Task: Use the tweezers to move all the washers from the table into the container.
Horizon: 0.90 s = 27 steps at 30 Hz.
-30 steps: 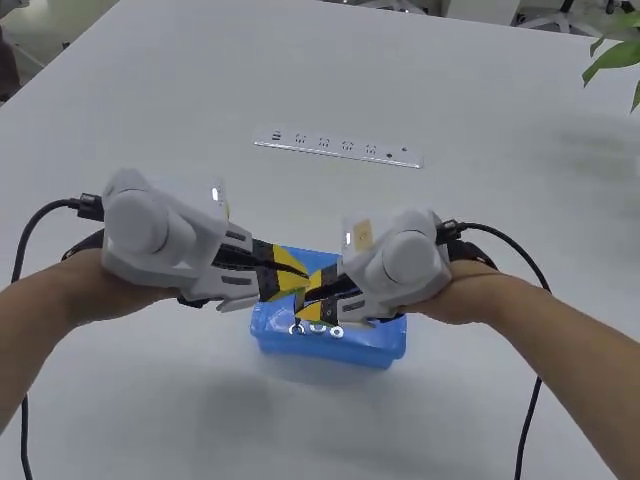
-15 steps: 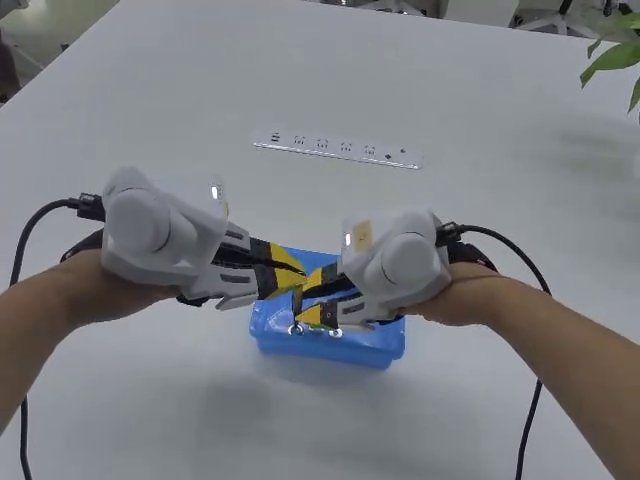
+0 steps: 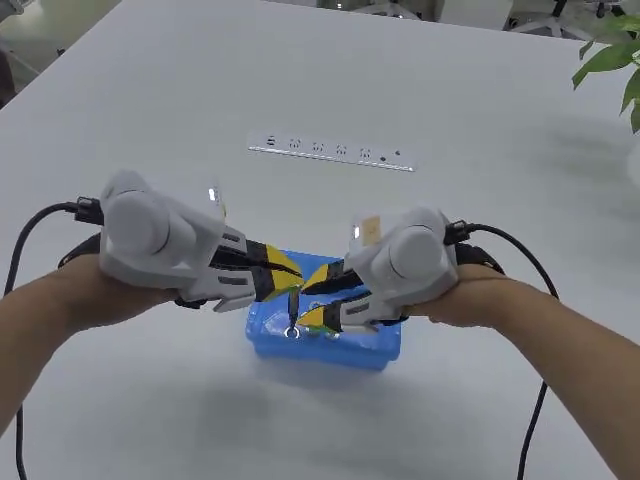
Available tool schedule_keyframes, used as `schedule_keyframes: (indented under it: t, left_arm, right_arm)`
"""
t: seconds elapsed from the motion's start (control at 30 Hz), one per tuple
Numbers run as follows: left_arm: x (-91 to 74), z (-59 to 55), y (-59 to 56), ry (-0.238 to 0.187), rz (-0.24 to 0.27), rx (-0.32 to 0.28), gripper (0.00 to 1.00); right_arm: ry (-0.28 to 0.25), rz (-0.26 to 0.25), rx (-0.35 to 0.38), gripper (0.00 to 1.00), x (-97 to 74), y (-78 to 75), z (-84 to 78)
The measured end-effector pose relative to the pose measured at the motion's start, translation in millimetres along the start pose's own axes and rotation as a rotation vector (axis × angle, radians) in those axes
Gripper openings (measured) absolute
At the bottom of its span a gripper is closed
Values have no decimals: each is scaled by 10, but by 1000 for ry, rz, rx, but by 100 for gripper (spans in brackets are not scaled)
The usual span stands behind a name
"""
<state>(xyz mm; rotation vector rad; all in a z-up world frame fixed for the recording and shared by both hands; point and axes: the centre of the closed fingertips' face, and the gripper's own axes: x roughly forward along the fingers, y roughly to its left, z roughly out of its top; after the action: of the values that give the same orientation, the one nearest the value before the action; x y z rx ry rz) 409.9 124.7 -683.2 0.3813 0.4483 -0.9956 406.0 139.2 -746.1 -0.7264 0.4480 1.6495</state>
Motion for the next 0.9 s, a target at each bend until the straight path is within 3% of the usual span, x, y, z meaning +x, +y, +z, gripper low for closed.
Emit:
schedule_keyframes:
  t: [0.4,0.9]
  left_arm:
    - [-5,9,3,16,9,10,4]
    - [-72,183,-22,-7,16,9,4]
  right_arm:
    - [-9,-36,62,31,-173,1,3]
    - [-20,-101,137,41,-444,57,-46]
